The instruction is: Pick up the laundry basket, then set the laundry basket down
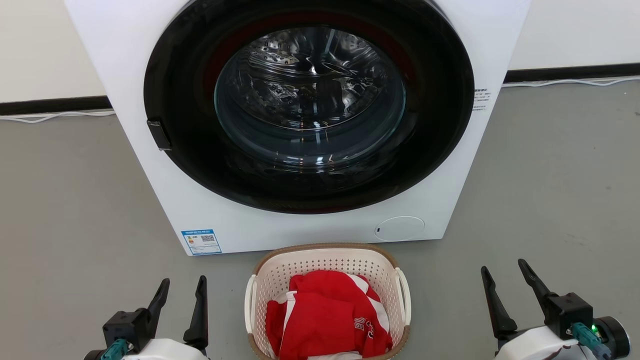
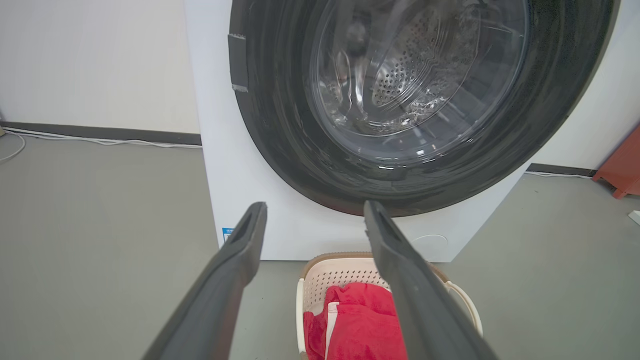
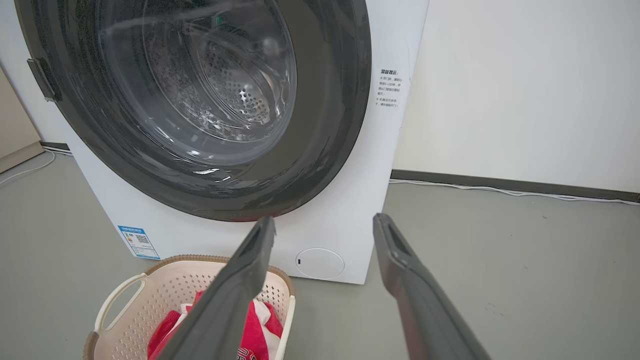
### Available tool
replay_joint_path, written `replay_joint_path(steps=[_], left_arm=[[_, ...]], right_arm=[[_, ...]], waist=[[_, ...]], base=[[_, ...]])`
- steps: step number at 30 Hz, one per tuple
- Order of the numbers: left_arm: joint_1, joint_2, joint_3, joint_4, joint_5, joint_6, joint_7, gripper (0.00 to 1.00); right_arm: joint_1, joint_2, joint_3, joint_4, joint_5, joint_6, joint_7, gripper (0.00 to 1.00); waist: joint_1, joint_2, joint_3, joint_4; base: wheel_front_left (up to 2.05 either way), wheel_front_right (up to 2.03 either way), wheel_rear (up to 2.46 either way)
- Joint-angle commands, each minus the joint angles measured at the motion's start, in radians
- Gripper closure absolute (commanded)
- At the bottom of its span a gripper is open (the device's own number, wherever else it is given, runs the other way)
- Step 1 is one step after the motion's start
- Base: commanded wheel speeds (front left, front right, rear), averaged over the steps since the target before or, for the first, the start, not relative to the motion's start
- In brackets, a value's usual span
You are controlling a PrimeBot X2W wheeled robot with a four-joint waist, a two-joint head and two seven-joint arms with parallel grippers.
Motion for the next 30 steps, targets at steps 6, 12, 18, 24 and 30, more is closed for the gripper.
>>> replay_joint_path(steps=[6,12,18,24,30], left_arm=[[-0.028,0.012,0.029,-0.018,-0.001,-0.006,-0.013,0.0],[-0.031,0.012,0.029,-0.014,0.0,-0.006,-0.013,0.0],[-0.035,0.012,0.026,-0.012,-0.004,-0.006,-0.013,0.0],[-0.046,0.012,0.021,-0.006,-0.007,-0.006,-0.013,0.0],[-0.081,0.012,0.006,0.009,-0.007,-0.005,-0.013,0.0]], right_arm=[[-0.023,-0.007,0.02,-0.018,-0.006,0.007,-0.014,0.0],[-0.026,-0.008,0.021,-0.019,-0.006,0.007,-0.014,0.0],[-0.029,-0.004,0.014,-0.031,0.0,0.007,-0.014,0.0],[-0.041,0.008,-0.004,-0.037,0.006,0.007,-0.014,0.0],[-0.072,0.024,-0.016,-0.029,-0.004,0.007,-0.014,0.0]], waist=[[0.0,0.0,0.002,-0.001],[0.0,0.0,0.003,0.0],[0.0,0.0,0.008,0.003],[0.0,0.0,0.028,0.004],[0.0,0.0,0.067,0.007]], base=[[0.0,0.0,0.0],[0.0,0.0,0.0],[0.0,0.0,0.0],[0.0,0.0,0.0],[0.0,0.0,0.0]])
